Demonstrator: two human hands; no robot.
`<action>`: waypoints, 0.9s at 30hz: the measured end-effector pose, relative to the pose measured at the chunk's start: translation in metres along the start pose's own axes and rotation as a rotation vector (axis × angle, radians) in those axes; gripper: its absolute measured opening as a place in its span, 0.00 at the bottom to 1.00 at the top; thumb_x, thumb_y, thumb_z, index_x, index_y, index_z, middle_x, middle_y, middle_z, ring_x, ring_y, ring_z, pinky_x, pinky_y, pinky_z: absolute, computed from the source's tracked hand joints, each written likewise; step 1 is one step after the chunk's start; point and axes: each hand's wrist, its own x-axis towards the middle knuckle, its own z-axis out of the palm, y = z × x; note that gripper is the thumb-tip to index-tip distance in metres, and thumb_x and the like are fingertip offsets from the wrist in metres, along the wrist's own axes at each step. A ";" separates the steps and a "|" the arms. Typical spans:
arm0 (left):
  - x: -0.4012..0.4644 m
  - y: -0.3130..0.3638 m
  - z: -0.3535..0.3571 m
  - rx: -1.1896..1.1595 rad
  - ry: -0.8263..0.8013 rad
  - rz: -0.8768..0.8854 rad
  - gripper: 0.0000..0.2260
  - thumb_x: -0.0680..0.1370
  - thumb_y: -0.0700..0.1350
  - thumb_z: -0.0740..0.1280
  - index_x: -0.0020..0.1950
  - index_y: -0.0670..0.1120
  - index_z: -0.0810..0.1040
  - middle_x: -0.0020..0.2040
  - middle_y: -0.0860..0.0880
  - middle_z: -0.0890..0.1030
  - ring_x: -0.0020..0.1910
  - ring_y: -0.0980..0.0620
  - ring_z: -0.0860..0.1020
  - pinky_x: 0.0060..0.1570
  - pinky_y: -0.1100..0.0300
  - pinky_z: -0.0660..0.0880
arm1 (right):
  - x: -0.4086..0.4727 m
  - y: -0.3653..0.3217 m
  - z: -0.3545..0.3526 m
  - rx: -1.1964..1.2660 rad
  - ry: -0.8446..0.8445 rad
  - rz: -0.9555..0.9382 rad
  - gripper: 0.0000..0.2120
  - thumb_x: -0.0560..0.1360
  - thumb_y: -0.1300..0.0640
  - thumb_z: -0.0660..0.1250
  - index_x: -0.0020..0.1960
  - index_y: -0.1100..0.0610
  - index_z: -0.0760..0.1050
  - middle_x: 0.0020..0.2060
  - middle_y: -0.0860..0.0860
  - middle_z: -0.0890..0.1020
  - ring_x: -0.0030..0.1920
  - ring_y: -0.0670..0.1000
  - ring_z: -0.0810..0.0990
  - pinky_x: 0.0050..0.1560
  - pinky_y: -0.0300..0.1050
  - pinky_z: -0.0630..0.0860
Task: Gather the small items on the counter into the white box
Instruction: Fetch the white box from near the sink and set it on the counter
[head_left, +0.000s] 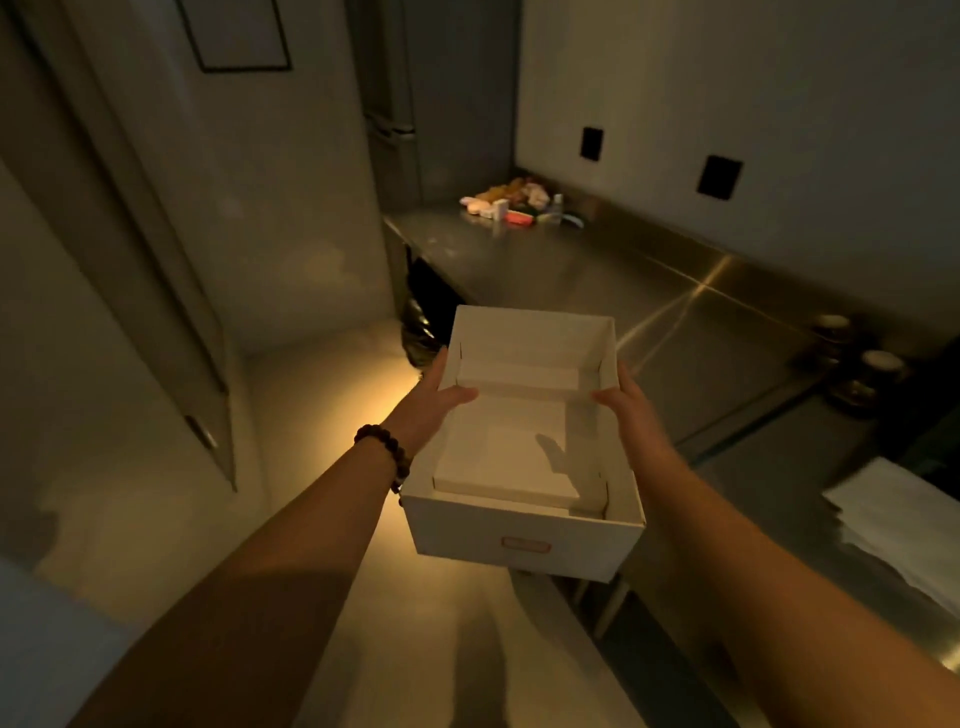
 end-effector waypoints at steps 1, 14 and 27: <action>0.004 -0.001 -0.012 -0.014 0.022 -0.005 0.25 0.79 0.43 0.63 0.73 0.58 0.60 0.64 0.49 0.75 0.59 0.47 0.77 0.60 0.46 0.73 | 0.013 0.001 0.011 -0.012 -0.021 -0.003 0.24 0.77 0.62 0.59 0.70 0.45 0.67 0.51 0.43 0.78 0.51 0.47 0.78 0.42 0.40 0.74; 0.210 0.000 -0.123 -0.051 0.119 0.013 0.25 0.77 0.40 0.63 0.70 0.59 0.63 0.60 0.50 0.77 0.57 0.46 0.78 0.57 0.44 0.74 | 0.255 0.005 0.097 0.094 -0.154 0.033 0.21 0.76 0.62 0.59 0.60 0.38 0.70 0.55 0.53 0.80 0.53 0.58 0.81 0.53 0.57 0.80; 0.448 0.038 -0.182 -0.023 -0.001 0.028 0.30 0.77 0.40 0.63 0.75 0.52 0.53 0.68 0.46 0.68 0.60 0.50 0.72 0.58 0.55 0.72 | 0.480 -0.013 0.115 0.046 -0.077 0.045 0.25 0.78 0.55 0.61 0.72 0.41 0.62 0.59 0.53 0.78 0.54 0.58 0.81 0.53 0.59 0.80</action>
